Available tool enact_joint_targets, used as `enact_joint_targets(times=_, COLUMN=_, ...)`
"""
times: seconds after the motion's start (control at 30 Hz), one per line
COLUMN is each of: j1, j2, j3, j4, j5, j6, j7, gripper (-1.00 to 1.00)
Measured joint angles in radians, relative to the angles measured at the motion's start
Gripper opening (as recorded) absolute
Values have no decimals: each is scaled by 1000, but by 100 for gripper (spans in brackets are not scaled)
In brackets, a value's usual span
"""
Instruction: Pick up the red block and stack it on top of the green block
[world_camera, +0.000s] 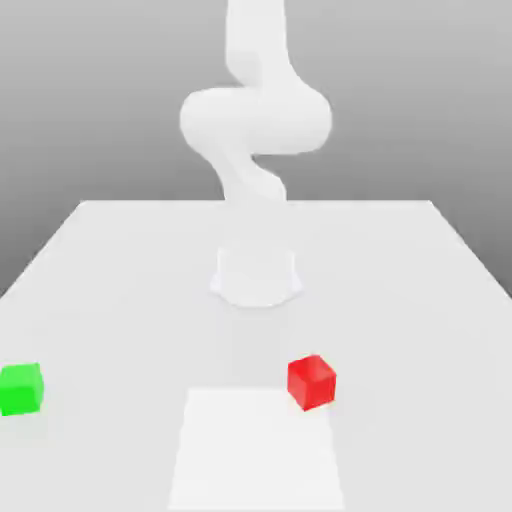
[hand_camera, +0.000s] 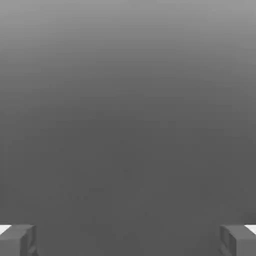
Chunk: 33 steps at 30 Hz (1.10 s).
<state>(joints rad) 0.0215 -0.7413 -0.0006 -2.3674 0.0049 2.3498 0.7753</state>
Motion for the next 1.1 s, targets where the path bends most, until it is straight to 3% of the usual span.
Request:
enact_joint_targets(times=0.53, j1=164, j2=507, j3=31, j4=-530, j5=19, j6=411, j7=-192, gripper=0)
enact_joint_targets(times=0.77, j1=197, j2=871, j3=19, j4=-554, j5=-29, j6=703, j7=-182, gripper=0)
enact_joint_targets(times=0.8, j1=203, j2=901, j3=13, j4=-551, j5=-32, j6=729, j7=-179, gripper=-100)
enact_joint_targets(times=1.0, j1=205, j2=916, j3=10, j4=-549, j5=-37, j6=741, j7=-175, gripper=-100)
enact_joint_targets(times=1.1, j1=195, j2=853, j3=22, j4=-558, j5=-27, j6=687, j7=-184, gripper=-100)
